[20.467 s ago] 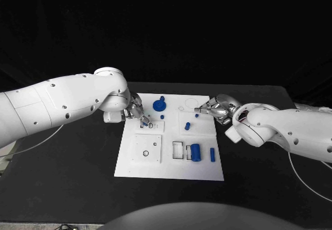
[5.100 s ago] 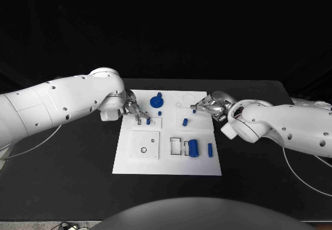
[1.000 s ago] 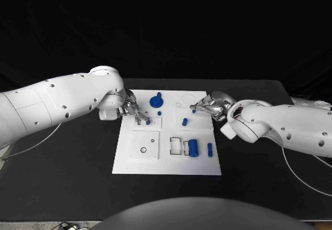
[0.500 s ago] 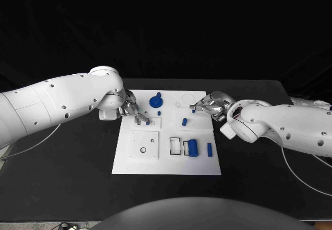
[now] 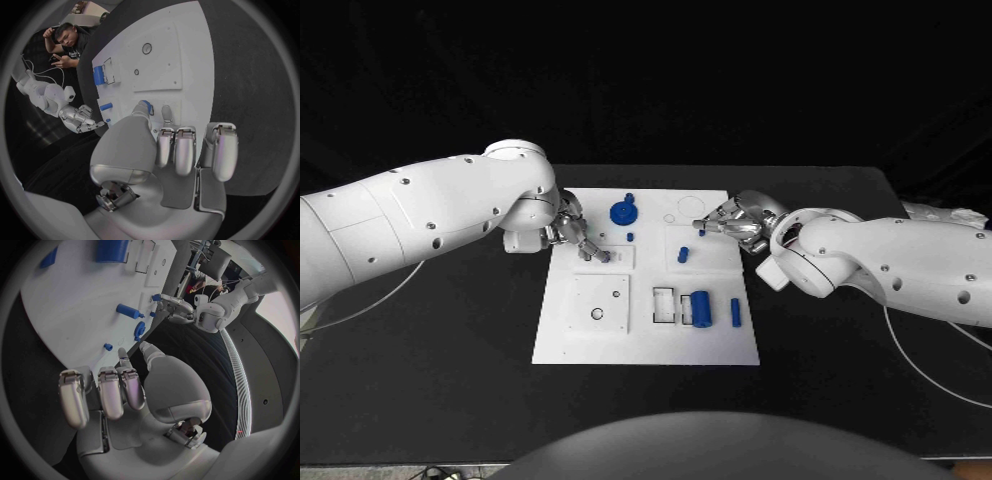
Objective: Assemble the parts on the task board
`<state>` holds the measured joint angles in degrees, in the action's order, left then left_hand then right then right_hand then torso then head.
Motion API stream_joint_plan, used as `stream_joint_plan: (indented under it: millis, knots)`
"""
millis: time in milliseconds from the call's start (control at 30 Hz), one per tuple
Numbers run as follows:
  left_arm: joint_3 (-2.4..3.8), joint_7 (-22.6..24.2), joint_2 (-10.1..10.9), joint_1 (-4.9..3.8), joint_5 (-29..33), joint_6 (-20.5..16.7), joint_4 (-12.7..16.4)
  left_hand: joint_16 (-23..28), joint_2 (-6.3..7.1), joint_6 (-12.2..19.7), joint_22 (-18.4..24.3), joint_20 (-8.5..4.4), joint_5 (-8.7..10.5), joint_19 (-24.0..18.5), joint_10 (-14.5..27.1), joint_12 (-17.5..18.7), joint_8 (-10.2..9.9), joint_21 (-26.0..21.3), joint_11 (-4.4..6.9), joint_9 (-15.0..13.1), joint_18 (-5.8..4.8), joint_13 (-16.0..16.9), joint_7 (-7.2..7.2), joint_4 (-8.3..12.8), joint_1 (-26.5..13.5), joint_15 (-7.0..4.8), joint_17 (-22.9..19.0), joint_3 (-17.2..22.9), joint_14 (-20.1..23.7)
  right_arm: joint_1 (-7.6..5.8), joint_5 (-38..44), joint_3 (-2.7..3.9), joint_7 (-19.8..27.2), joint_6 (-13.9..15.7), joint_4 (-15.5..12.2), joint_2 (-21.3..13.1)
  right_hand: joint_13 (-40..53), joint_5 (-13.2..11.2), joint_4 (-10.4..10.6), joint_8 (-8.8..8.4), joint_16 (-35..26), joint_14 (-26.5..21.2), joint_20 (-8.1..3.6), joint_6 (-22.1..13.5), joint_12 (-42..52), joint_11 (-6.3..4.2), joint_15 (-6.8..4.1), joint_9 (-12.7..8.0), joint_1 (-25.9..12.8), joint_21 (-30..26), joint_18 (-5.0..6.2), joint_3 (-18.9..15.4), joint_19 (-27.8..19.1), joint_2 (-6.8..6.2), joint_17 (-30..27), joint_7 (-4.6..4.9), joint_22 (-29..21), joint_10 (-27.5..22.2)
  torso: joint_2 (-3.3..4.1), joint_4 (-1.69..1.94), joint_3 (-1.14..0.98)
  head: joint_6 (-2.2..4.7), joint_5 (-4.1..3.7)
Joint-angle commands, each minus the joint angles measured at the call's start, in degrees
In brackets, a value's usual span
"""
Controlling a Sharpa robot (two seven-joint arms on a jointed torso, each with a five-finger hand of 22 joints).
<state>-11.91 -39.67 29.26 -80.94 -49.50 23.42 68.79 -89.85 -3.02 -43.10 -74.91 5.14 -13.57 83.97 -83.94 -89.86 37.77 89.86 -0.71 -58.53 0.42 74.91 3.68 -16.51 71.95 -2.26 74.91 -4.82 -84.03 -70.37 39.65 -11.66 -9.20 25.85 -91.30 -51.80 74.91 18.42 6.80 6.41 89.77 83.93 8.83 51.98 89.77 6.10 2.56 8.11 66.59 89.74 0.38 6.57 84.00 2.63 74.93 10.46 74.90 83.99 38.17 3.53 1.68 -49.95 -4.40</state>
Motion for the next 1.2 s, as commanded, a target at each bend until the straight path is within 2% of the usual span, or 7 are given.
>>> stream_joint_plan:
  millis: [33, 567, 800, 1000, 1100, 1200]
  knots:
    - [-0.17, -1.63, -0.07, 0.23, -0.25, 0.90, 0.01, -0.15, -0.20, -0.05, -15.09, -0.21, -0.15, 6.03, -6.06, -0.14, -0.30, 0.14, 0.39, -0.08, -0.42, 15.09, -0.10, 0.00, 1.05, -0.34, 15.09, -0.17, -5.97, 0.06, 0.51, -0.01, 0.32, -0.19, 0.01, 0.08, 15.09, 0.17, 0.03, 0.18, 0.23, 6.07, 0.38, -0.17, 0.23, 0.58, 0.44, 0.08, 0.31, 0.26, -0.38, -0.22, 6.00, 0.12, 15.07, 0.27, 15.10, 6.01, 0.01, -0.04, -0.01, 0.03, 0.08]
    - [-0.19, -1.09, -0.16, 0.24, -0.25, -1.22, -0.35, -0.15, -1.03, -0.07, -15.09, -0.20, -0.20, 6.03, -6.06, -0.14, -0.48, 0.14, 0.29, -0.08, -0.42, 15.09, 0.05, -0.34, 0.59, -0.32, 15.09, -0.48, -5.97, 0.09, 0.51, -0.01, 0.31, -0.25, 0.03, 0.14, 15.09, 0.17, 0.03, 0.18, 0.23, 6.07, 0.38, -0.17, 0.23, 0.58, 0.44, 0.08, 0.31, 0.26, -0.38, -0.22, 6.00, 0.12, 15.07, 0.27, 15.10, 6.01, 0.05, -0.05, -0.01, 0.33, 0.06]
    - [-0.18, 0.57, 0.31, 0.24, -0.32, -2.62, 0.10, -0.15, -0.90, -0.06, -15.09, -0.22, -0.26, 6.03, -6.06, -0.14, -0.56, 0.14, 0.20, -0.11, -0.42, 15.09, 0.14, -0.32, -0.26, -0.24, 15.09, -1.26, -5.97, 0.09, 0.51, -0.01, 0.28, -0.20, -0.03, 0.03, 15.09, 0.17, 0.03, 0.18, 0.23, 6.07, 0.38, -0.17, 0.23, 0.58, 0.44, 0.08, 0.31, 0.26, -0.38, -0.22, 6.00, 0.12, 15.07, 0.27, 15.10, 6.01, 0.07, -0.03, 0.00, 0.42, 0.06]
    - [-0.02, 4.88, 2.31, 0.17, -0.49, -5.86, 2.28, -0.15, -0.18, -0.37, -15.09, -0.25, -0.40, 6.03, -6.06, -0.14, -0.49, 0.14, 0.11, -0.30, -0.42, 15.09, 0.24, -0.31, -2.06, -0.13, 15.09, -3.17, -5.97, 0.09, 0.51, -0.01, 0.30, -0.19, -0.05, -0.09, 15.09, 0.17, 0.03, 0.18, 0.23, 6.07, 0.38, -0.17, 0.23, 0.58, 0.44, 0.08, 0.31, 0.26, -0.38, -0.22, 6.00, 0.12, 15.07, 0.27, 15.10, 6.01, 0.05, 0.02, 0.02, 0.44, 0.08]
    - [0.36, 8.56, 3.73, -0.02, -0.56, -7.74, 3.84, -0.15, -0.04, -0.48, -15.09, -0.25, -0.41, 6.03, -6.06, -0.14, -0.44, 0.14, 0.11, -0.35, -0.42, 15.09, 0.23, -0.30, -2.24, -0.12, 15.09, -3.43, -5.97, 0.09, 0.51, -0.01, 0.29, -0.18, -0.04, -0.12, 15.09, 0.17, 0.03, 0.18, 0.23, 6.07, 0.38, -0.17, 0.23, 0.58, 0.44, 0.08, 0.31, 0.26, -0.38, -0.22, 6.00, 0.12, 15.07, 0.27, 15.10, 6.01, -0.01, -0.01, -0.03, 0.39, 0.14]
    - [0.55, 12.51, 4.85, -0.23, -0.58, -9.71, 5.11, -0.15, 0.15, -0.31, -15.09, -0.26, -1.03, 6.03, -6.06, -0.14, -0.57, 0.14, 0.22, -0.35, -0.42, 15.09, 0.10, -0.12, -1.30, -0.14, 15.09, -3.43, -5.97, 0.09, 0.51, -0.01, 0.28, -0.20, -0.03, -0.13, 15.09, 0.18, 0.03, 0.22, 0.23, 6.07, 0.40, -0.18, 0.23, 0.60, 0.46, 0.08, 0.35, 0.26, -0.38, -0.25, 6.00, 0.15, 15.07, 0.29, 15.10, 6.01, 0.04, 0.01, 0.02, 0.44, 0.31]
